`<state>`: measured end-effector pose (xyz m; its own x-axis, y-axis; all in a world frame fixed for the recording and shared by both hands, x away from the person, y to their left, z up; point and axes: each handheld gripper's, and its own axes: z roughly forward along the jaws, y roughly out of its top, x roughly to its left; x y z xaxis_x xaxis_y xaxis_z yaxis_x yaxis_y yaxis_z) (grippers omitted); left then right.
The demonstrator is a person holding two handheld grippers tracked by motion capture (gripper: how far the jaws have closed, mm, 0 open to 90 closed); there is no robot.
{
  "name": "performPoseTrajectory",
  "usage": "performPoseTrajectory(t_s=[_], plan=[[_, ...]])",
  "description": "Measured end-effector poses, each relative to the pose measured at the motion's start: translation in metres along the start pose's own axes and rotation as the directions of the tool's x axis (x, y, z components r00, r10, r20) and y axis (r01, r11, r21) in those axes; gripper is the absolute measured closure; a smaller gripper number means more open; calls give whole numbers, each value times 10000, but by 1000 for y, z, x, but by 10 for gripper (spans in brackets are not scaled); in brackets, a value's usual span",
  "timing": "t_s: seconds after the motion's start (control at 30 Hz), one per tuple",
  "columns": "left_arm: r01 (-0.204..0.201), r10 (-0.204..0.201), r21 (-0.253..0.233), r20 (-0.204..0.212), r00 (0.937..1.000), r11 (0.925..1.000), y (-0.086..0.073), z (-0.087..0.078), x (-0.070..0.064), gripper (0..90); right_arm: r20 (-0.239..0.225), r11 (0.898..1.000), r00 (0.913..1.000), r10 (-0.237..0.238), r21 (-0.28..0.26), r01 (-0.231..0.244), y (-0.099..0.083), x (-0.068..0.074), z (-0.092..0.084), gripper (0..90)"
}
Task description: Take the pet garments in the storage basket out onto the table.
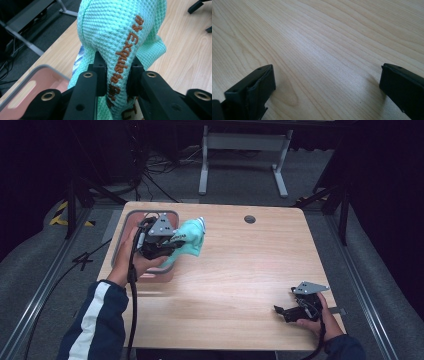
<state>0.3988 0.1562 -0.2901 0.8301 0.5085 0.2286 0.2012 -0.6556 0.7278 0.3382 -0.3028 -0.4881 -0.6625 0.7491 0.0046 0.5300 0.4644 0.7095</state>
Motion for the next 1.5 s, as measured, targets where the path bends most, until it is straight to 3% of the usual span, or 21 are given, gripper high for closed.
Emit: performPoseTrajectory(t_s=[0.43, 0.57, 0.87, 1.2, 1.47, 1.5], plan=[[-777, 747, 413, 705, 9947, 9961, 23, 36, -23, 754, 0, 10000, 10000, 6, -1, -6, 0, 0, 0, 5], [-837, 792, 459, 918, 9926, 9954, 27, 48, -30, 753, 1, 10000, 10000, -2, 2, 2, 0, 0, 0, 5], [-1174, 1043, 773, 1557, 9823, 9901, 36, 80, -44, 753, 2, 10000, 10000, -3, 2, 3, 0, 0, 0, 5], [-1188, 929, 1147, 2089, 9735, 9863, 38, 115, -55, 753, -1, 10000, 10000, 3, -3, -3, 0, 0, 0, 5], [-1007, 640, 1508, 2305, 9710, 9834, 32, 141, -59, 753, 10, 10000, 10000, -11, -1, 11, 0, 0, 0, 5], [-1045, 643, 1670, 2303, 9710, 9804, 31, 145, -60, 753, 5, 10000, 10000, -6, 1, 6, 0, 0, 0, 5]])
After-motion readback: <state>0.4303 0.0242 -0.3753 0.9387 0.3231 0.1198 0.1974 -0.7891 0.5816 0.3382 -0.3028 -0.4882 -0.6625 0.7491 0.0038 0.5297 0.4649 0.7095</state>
